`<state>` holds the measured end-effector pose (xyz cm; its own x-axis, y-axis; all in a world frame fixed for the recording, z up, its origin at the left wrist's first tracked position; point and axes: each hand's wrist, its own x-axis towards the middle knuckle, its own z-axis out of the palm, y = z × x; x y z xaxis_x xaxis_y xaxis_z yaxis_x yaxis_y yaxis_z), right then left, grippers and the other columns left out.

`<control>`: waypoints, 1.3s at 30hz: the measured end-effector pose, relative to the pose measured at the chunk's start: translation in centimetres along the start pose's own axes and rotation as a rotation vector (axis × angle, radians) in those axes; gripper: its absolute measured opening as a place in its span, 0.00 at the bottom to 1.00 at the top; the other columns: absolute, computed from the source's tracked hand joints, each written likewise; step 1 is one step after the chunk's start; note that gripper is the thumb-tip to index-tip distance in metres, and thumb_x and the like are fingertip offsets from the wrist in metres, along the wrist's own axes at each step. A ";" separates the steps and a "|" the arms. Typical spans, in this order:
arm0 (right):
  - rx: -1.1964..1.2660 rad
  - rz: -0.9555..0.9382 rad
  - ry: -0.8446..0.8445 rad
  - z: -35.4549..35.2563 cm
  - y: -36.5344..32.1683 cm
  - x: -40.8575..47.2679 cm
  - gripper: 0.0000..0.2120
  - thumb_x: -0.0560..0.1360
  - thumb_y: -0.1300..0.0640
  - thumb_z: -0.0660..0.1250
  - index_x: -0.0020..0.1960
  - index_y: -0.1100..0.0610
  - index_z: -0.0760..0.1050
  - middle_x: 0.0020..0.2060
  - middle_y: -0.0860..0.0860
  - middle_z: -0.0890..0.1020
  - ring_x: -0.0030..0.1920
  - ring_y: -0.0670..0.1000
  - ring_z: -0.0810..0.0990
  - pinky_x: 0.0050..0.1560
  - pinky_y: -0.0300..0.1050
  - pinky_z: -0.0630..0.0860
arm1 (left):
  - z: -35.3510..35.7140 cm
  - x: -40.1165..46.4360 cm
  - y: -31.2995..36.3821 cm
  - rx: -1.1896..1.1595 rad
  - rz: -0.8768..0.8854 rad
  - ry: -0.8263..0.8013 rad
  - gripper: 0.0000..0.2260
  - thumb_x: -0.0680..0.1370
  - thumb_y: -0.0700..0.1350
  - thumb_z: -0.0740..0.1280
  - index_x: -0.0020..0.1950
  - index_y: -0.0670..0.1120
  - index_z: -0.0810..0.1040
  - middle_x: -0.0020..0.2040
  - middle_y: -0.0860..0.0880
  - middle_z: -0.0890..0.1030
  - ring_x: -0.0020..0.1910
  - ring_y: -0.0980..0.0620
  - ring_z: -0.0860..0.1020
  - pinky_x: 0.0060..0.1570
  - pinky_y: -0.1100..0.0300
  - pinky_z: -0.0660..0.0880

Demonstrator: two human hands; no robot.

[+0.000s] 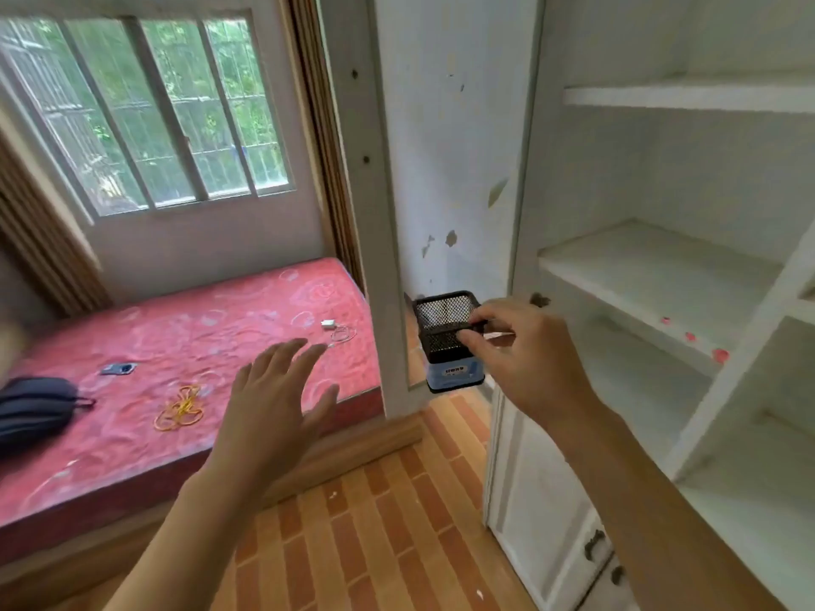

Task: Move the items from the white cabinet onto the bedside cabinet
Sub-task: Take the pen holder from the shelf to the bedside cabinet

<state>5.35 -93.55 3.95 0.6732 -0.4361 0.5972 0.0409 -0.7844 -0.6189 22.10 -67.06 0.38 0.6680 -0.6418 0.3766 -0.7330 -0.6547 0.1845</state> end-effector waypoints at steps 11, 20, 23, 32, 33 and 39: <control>0.222 -0.208 -0.307 19.0 -12.1 -4.0 0.08 0.73 0.57 0.78 0.51 0.55 0.83 0.48 0.48 0.84 0.45 0.46 0.83 0.47 0.42 0.81 | -7.8 -16.8 -15.4 0.193 -0.371 0.032 0.29 0.78 0.65 0.56 0.75 0.53 0.72 0.73 0.47 0.74 0.72 0.45 0.71 0.68 0.41 0.70; 0.339 -0.378 -0.476 32.4 -27.0 -9.5 0.08 0.76 0.56 0.76 0.53 0.56 0.83 0.49 0.48 0.84 0.48 0.47 0.82 0.48 0.41 0.79 | -15.5 -32.6 -26.9 0.316 -0.688 0.066 0.30 0.79 0.66 0.53 0.77 0.54 0.69 0.76 0.50 0.71 0.76 0.47 0.67 0.72 0.42 0.68; 0.369 -0.416 -0.525 37.1 -31.8 -11.8 0.07 0.76 0.55 0.75 0.52 0.55 0.82 0.48 0.47 0.83 0.48 0.48 0.82 0.48 0.48 0.80 | -18.0 -37.6 -31.3 0.363 -0.758 0.050 0.30 0.79 0.67 0.52 0.77 0.55 0.69 0.75 0.49 0.72 0.75 0.46 0.68 0.71 0.41 0.68; 0.450 -0.481 -0.677 48.4 -44.0 -17.7 0.07 0.74 0.53 0.77 0.50 0.55 0.84 0.46 0.45 0.83 0.45 0.43 0.80 0.47 0.34 0.75 | -23.0 -49.1 -40.2 0.407 -0.956 0.058 0.31 0.79 0.67 0.52 0.76 0.53 0.70 0.74 0.47 0.73 0.73 0.43 0.70 0.68 0.40 0.71; 0.455 -0.488 -0.694 49.4 -45.0 -18.1 0.07 0.74 0.54 0.77 0.50 0.54 0.84 0.46 0.45 0.83 0.45 0.43 0.81 0.47 0.32 0.74 | -23.3 -50.0 -40.9 0.400 -0.977 0.064 0.31 0.79 0.67 0.52 0.76 0.53 0.70 0.74 0.47 0.73 0.73 0.43 0.70 0.68 0.40 0.71; 0.516 -0.541 -0.805 55.9 -49.6 -19.1 0.07 0.73 0.54 0.77 0.50 0.54 0.85 0.47 0.44 0.83 0.46 0.42 0.82 0.49 0.43 0.79 | -23.4 -53.2 -44.8 0.378 -1.100 0.086 0.32 0.79 0.68 0.51 0.76 0.52 0.70 0.74 0.48 0.74 0.73 0.45 0.70 0.69 0.42 0.72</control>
<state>31.77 -21.65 -5.25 0.7501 0.4724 0.4628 0.6538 -0.4245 -0.6263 16.39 5.78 -6.64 0.8979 0.3659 0.2448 0.3308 -0.9277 0.1732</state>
